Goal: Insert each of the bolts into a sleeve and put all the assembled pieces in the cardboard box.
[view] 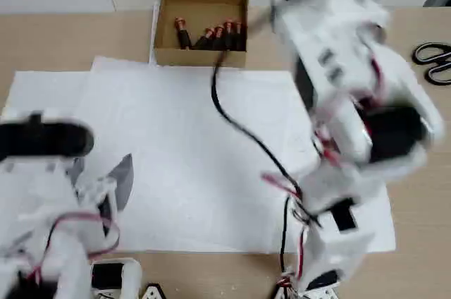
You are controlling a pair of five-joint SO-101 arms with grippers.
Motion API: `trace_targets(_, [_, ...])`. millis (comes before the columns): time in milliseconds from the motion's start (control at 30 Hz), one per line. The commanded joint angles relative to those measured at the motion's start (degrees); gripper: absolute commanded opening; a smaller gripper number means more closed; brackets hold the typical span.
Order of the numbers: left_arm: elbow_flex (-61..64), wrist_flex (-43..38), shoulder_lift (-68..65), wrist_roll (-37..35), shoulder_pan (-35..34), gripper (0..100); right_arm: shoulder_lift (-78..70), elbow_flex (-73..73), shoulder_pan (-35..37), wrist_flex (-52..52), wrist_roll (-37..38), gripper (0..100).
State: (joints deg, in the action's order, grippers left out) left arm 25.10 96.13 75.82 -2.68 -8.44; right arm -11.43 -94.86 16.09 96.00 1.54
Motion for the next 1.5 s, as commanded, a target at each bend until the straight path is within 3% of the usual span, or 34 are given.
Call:
trace_targets(0, [-2.07, 0.18, 9.05, 0.00, 0.00, 24, 10.59, 0.62, -0.40, 0.75, 0.44, 18.0])
trace_targets(233, [2.15, -0.09, 21.36, -0.09, -0.09, 24, 31.87, 25.23, -0.66, 1.27, 0.18, 18.0])
trace_targets(500, [2.68, -0.44, 23.47, 0.00, -0.18, 24, 63.87, 85.01, -0.40, -1.45, 0.09, 18.1])
trace_targets(767, [16.92, -15.38, 23.56, 0.00, -0.26, 24, 92.70, 131.96, -0.84, -16.66, 0.09, 18.0])
trace_targets(900, [29.23, -21.45, 23.56, 0.00, -0.35, 24, 105.10, 151.47, -4.97, -25.71, 0.09, 18.0])
trace_targets(1033, [39.52, -27.60, 23.56, 0.00, -0.26, 24, 115.82, 166.15, -8.66, -34.51, 0.35, 18.0])
trace_targets(1467, [60.62, -37.01, 23.56, 0.00, -0.09, 24, 114.33, 188.40, -11.65, -46.81, 0.44, 18.0])
